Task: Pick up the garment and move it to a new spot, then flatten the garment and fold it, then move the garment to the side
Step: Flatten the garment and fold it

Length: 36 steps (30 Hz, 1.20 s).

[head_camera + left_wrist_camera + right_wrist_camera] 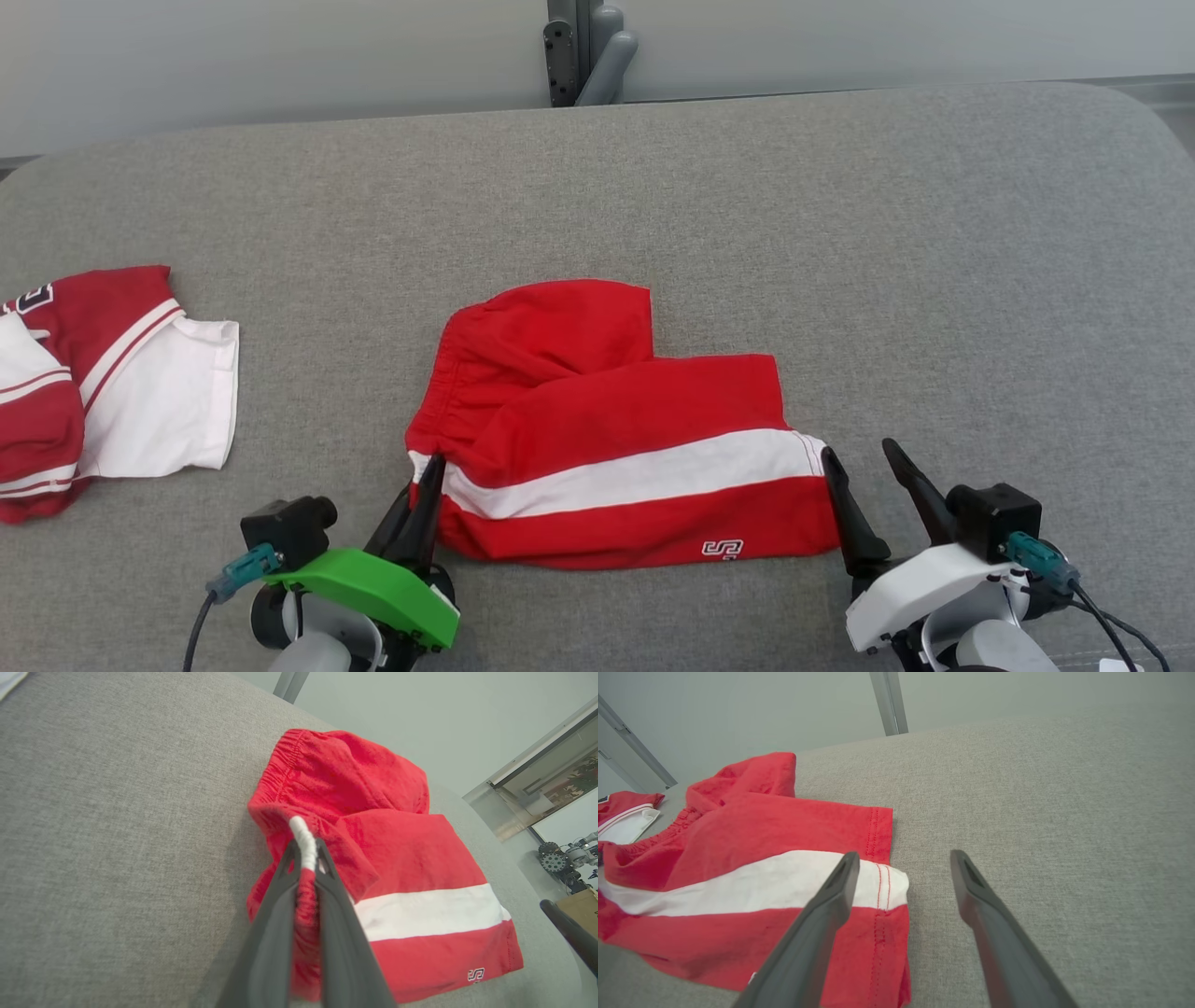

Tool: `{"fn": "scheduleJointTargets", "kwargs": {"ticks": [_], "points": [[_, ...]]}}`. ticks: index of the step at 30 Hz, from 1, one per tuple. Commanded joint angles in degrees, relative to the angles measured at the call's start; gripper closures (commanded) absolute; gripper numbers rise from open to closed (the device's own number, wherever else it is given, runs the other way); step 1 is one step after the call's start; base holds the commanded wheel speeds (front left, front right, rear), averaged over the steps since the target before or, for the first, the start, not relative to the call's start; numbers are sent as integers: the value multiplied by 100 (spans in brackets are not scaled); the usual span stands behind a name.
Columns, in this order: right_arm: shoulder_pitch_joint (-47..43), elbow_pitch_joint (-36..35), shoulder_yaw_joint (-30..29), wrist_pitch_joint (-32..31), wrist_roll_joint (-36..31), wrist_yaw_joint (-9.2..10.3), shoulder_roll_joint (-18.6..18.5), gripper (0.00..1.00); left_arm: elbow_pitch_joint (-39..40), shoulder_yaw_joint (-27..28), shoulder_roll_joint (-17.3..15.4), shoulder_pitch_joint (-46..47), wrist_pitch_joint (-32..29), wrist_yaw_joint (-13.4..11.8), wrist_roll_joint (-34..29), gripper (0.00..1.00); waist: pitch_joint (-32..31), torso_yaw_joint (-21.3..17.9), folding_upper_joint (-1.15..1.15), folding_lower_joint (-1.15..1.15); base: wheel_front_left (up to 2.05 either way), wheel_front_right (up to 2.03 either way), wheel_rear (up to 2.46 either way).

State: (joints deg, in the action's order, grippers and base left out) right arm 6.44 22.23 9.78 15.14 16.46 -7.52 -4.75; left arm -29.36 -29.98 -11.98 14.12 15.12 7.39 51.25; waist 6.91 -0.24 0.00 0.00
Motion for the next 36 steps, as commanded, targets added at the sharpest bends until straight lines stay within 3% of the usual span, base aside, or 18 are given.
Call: {"fn": "scheduleJointTargets", "kwargs": {"ticks": [1,9,19,23,24,36], "points": [[75,13,-19,1,13,6,-26,0,15,8,-47,57,2,14,14,100,4,2,0,0,0,0,0],[85,389,-5,1,288,6,5,0,100,310,9,-71,2,15,-316,100,18,87,0,0,0,0,0],[620,1154,286,2,616,6,12,0,62,201,53,-75,2,15,-400,100,90,280,0,0,0,0,0],[747,1329,392,1,705,6,-9,76,58,181,78,-45,2,15,-412,100,110,318,0,0,0,0,0],[765,1319,434,1,712,6,-15,100,63,187,82,-39,2,15,-414,100,116,321,0,0,0,0,0],[759,1263,376,1,943,6,-101,100,46,265,104,-26,2,15,-429,100,149,273,0,0,0,0,0]]}}
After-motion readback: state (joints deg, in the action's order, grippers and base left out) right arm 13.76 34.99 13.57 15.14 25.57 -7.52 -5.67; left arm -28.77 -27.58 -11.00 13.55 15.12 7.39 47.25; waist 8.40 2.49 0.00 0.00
